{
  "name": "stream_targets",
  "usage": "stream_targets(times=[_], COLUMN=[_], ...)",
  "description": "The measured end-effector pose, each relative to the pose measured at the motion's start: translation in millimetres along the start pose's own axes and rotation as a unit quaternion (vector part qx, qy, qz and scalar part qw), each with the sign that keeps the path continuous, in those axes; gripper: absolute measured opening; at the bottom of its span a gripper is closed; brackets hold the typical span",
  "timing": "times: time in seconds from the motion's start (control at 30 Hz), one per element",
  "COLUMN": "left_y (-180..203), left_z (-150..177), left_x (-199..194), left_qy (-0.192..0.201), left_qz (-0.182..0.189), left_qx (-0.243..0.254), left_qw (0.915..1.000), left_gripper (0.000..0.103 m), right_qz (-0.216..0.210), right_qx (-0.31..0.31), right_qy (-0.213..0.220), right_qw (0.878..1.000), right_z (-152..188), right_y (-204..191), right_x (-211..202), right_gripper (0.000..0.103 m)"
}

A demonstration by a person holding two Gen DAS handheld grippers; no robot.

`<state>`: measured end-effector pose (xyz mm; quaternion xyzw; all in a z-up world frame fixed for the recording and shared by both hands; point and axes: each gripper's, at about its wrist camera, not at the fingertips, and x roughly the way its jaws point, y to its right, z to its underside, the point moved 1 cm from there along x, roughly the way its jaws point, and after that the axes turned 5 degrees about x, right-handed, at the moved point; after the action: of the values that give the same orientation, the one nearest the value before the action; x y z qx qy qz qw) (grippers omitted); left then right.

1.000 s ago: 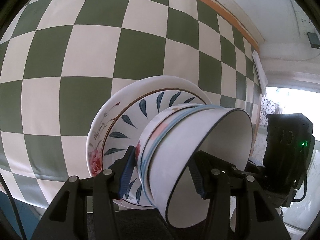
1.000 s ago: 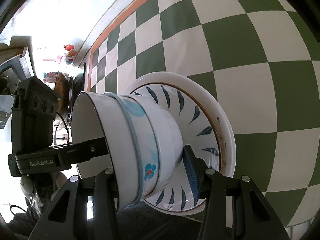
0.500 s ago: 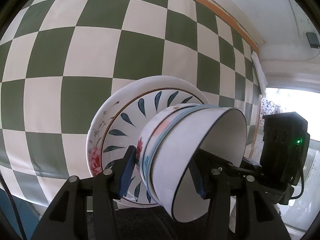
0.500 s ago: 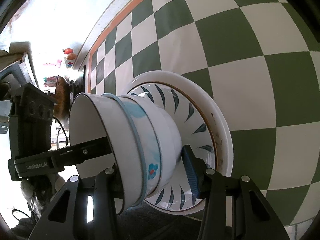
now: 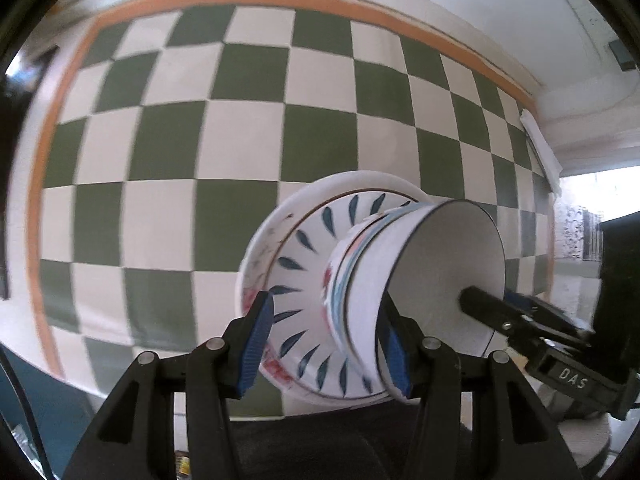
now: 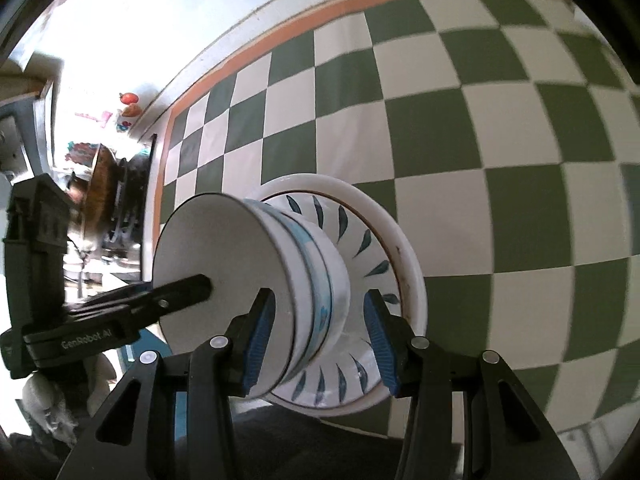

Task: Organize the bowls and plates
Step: 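Lower the bowl stack onto the plates and open both tools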

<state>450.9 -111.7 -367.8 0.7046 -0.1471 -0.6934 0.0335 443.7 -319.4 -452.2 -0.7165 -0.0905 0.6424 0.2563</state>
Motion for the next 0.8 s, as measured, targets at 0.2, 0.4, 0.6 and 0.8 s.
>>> stream_targets(times=[0.2,0.4,0.6,0.8], left_y=[2,8,13,25], left_z=[15,25,34,49], left_x=[-23,-45,-72,-98], left_qy=[0.024,0.058,0.099,0.118], left_qz=[-0.016,-0.047,-0.064,-0.073], left_qx=[0.006,0.031,0.046,0.062], left_qw=[0.9996,0.9968,0.992,0.9884], left_gripper=[0.052,0.09,0.096,0.096], right_qz=[0.044,0.091,0.113,0.12], right_qx=[-0.04,-0.068,-0.048,-0.031], right_qy=[0.03,0.067,0.11,0.131], right_qw=[0.998,0.991,0.986,0.984], right_z=[19,38,55,70], right_y=[-25,-48,-60,-68], right_x=[-37,-65,-96,-125], right_gripper=[0.054,0.087,0.094,0.096])
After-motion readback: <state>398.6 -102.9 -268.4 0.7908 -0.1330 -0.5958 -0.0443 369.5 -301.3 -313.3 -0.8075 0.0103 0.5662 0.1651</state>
